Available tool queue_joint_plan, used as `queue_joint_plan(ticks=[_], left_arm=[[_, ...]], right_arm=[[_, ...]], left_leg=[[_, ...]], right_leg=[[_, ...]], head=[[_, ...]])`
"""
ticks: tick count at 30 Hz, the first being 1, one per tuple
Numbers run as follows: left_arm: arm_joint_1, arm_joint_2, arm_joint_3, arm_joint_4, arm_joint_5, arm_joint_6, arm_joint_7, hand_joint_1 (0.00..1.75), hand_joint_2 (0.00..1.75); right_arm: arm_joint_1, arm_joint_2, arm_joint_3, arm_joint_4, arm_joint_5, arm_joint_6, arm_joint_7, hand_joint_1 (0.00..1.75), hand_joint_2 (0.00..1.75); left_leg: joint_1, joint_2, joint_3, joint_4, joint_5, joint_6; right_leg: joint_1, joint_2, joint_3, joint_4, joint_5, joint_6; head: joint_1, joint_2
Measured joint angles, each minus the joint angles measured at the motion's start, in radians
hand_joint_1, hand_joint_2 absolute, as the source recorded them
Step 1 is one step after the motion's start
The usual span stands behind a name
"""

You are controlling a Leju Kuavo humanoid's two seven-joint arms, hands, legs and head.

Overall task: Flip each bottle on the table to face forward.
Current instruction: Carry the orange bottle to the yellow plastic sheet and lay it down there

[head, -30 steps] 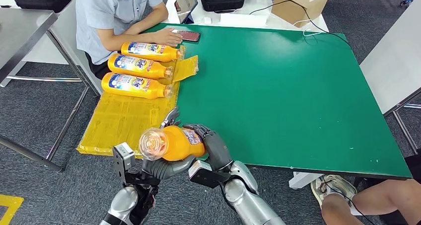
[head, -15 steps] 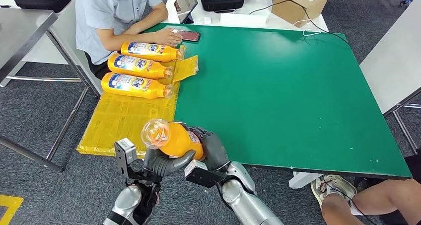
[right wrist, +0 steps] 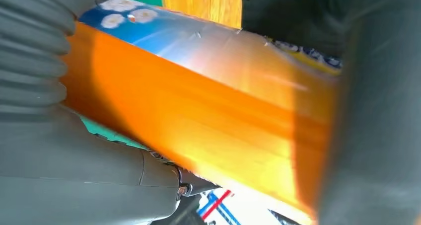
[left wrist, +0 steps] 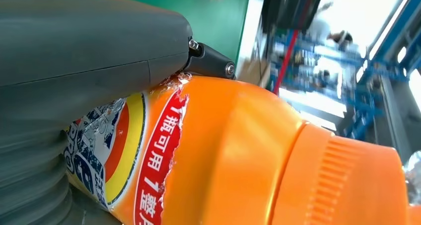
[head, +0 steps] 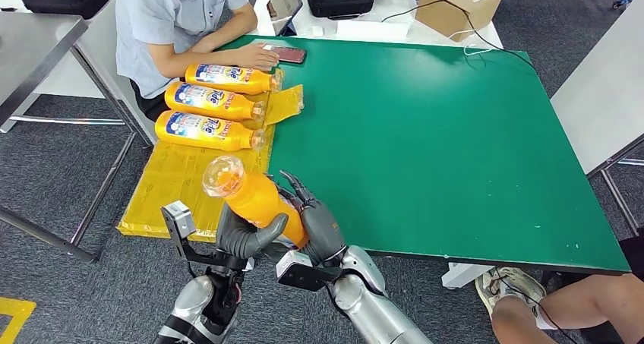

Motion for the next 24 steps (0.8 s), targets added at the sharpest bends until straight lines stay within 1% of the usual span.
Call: queue_joint_plan(ticks=[3, 5, 9, 13, 17, 21, 24], left_arm=[[-0.064, 0.016, 0.011, 0.047, -0.109, 0.121, 0.007, 1.75, 1.75], [-0.116, 0.035, 0.023, 0.099, -0.173, 0.160, 0.015, 1.75, 1.75], [-0.208, 0.067, 0.052, 0.190, -0.258, 0.192, 0.034, 1.75, 1.75], [-0.301, 0.097, 0.067, 0.298, -0.408, 0.217, 0.074, 1.75, 1.75], [-0.382, 0.126, 0.082, 0.400, -0.515, 0.243, 0.090, 1.75, 1.75], [-0.463, 0.166, 0.081, 0.514, -0.749, 0.315, 0.140, 1.75, 1.75], [-0.519, 0.188, 0.071, 0.599, -0.878, 0.336, 0.181, 1.75, 1.75]], right_arm=[[-0.004, 0.002, 0.010, 0.012, 0.009, -0.029, 0.004, 0.00, 0.00], [-0.011, 0.004, 0.016, 0.020, 0.006, -0.042, 0.001, 0.00, 0.00], [-0.015, 0.012, 0.031, 0.031, 0.007, -0.054, -0.015, 0.00, 0.00], [-0.019, 0.021, 0.037, 0.038, 0.013, -0.079, -0.014, 0.00, 0.00], [-0.022, 0.022, 0.036, 0.043, 0.016, -0.085, -0.012, 0.00, 0.00], [-0.023, 0.022, 0.035, 0.044, 0.022, -0.074, -0.010, 0.00, 0.00], [-0.024, 0.022, 0.035, 0.044, 0.025, -0.060, -0.009, 0.00, 0.00]], left_leg=[[0.000, 0.000, 0.000, 0.000, 0.000, 0.000], [0.000, 0.000, 0.000, 0.000, 0.001, 0.000], [0.000, 0.000, 0.001, 0.000, 0.002, 0.000], [0.001, -0.001, 0.000, 0.000, 0.002, -0.001], [0.001, 0.000, 0.000, 0.000, 0.002, -0.001], [0.001, 0.000, 0.000, 0.000, 0.002, -0.001], [0.001, 0.000, 0.000, 0.000, 0.002, -0.001]], right_leg=[[0.000, 0.000, 0.000, 0.000, 0.000, 0.000], [0.000, 0.000, 0.000, 0.000, 0.000, 0.000], [0.001, 0.000, 0.000, 0.001, 0.001, 0.000], [0.000, -0.002, 0.000, 0.002, 0.000, 0.000], [0.000, -0.001, 0.000, 0.002, 0.000, 0.000], [0.000, -0.001, 0.000, 0.002, 0.001, 0.000], [0.000, -0.002, 0.000, 0.002, 0.001, 0.000]], head=[[0.000, 0.000], [0.000, 0.000], [0.000, 0.000], [0.000, 0.000], [0.000, 0.000], [0.000, 0.000], [0.000, 0.000]])
